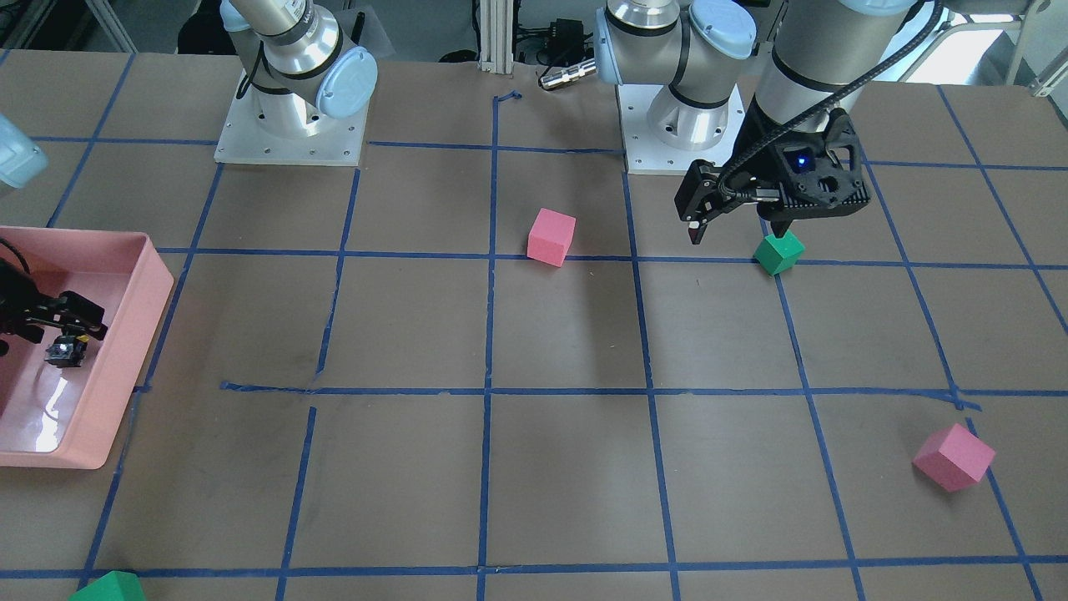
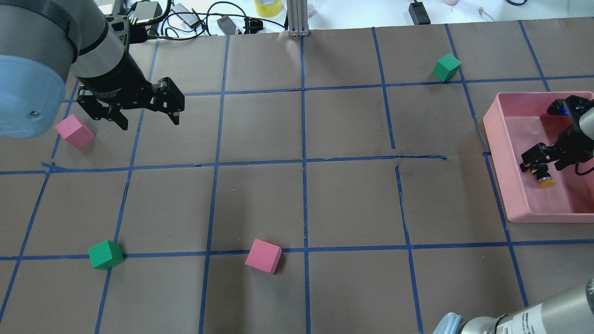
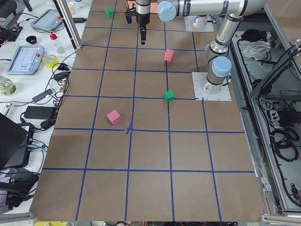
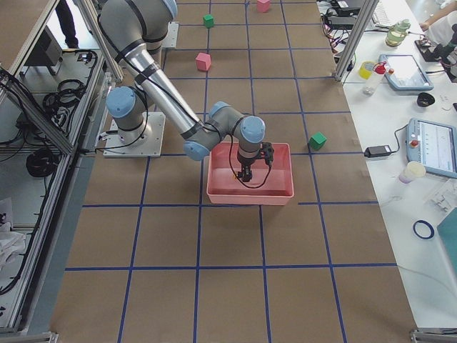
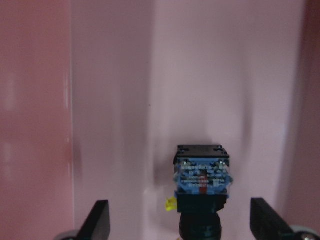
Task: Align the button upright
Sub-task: 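Close the right gripper on the black button body inside the tray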
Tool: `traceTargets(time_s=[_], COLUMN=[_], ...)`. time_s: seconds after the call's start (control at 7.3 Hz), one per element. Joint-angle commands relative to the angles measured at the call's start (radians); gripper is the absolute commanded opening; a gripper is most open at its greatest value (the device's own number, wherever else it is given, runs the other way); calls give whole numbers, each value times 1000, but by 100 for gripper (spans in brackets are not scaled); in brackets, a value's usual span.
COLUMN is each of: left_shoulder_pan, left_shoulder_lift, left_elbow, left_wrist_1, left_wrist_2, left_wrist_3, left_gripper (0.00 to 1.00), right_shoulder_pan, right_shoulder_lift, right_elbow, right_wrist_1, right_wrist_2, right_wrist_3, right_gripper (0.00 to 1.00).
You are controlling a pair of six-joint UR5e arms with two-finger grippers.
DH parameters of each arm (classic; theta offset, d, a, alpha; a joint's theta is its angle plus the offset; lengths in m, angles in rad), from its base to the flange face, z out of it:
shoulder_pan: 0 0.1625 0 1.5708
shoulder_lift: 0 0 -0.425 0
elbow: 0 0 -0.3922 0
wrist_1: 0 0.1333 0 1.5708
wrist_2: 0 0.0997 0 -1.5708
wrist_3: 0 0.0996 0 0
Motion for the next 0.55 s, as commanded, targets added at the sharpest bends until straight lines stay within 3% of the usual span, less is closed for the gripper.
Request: traceTargets(time_s=[0.0,0.41], left_shoulder_pan=[0,0], left_shoulder_lift=[0,0], left_elbow=[0,0], left_wrist_1=[0,0], left_wrist_2=[2,4], left_wrist_3=[0,0], left_gripper=[100,100], right_shoulder_pan=[0,0], right_shoulder_lift=[19,22], right_elbow=[20,26], right_wrist_1=[-65,-63], right_wrist_2=[-3,-8], right_wrist_3=[4,3], right_gripper=[100,100])
